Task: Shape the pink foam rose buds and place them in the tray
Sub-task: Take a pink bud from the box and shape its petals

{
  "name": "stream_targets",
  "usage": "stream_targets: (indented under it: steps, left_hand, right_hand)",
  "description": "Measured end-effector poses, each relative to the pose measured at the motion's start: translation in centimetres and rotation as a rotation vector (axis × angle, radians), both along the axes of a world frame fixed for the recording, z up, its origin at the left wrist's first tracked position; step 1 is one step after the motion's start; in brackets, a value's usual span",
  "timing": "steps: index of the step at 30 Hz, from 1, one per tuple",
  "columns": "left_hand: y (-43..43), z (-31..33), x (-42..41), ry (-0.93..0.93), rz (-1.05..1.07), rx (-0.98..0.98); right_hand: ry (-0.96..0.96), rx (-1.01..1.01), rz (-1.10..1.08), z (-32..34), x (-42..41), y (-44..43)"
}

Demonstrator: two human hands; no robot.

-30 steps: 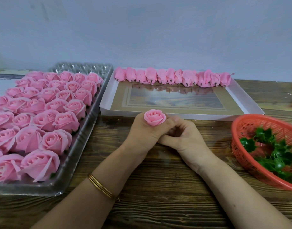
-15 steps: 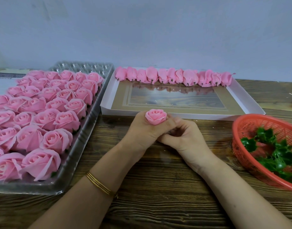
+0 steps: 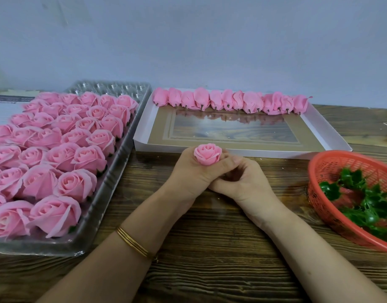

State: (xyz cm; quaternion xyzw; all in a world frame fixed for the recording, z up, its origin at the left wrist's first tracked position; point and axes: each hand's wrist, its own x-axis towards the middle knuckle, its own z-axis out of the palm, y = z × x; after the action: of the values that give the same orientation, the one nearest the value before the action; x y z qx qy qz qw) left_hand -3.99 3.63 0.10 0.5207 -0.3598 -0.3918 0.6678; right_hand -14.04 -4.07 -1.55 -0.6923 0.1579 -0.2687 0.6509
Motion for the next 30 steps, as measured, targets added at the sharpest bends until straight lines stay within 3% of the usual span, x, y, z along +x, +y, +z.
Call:
stream_targets:
  steps: [6,19,30]
  left_hand:
    - [-0.12,-0.19,-0.14,0.001,0.021,-0.017]
    - [0.13,-0.01,0.64,0.065,-0.101,0.014]
    - [-0.18,-0.16,0.02,0.037,0.013,0.017]
  right_hand:
    - [-0.006,-0.039,-0.091,0.1,0.29,0.39]
    - [0.066,-0.032,0.011,0.55,-0.4,0.26]
    - [0.036,-0.038,-0.06,0.41,0.03,0.43]
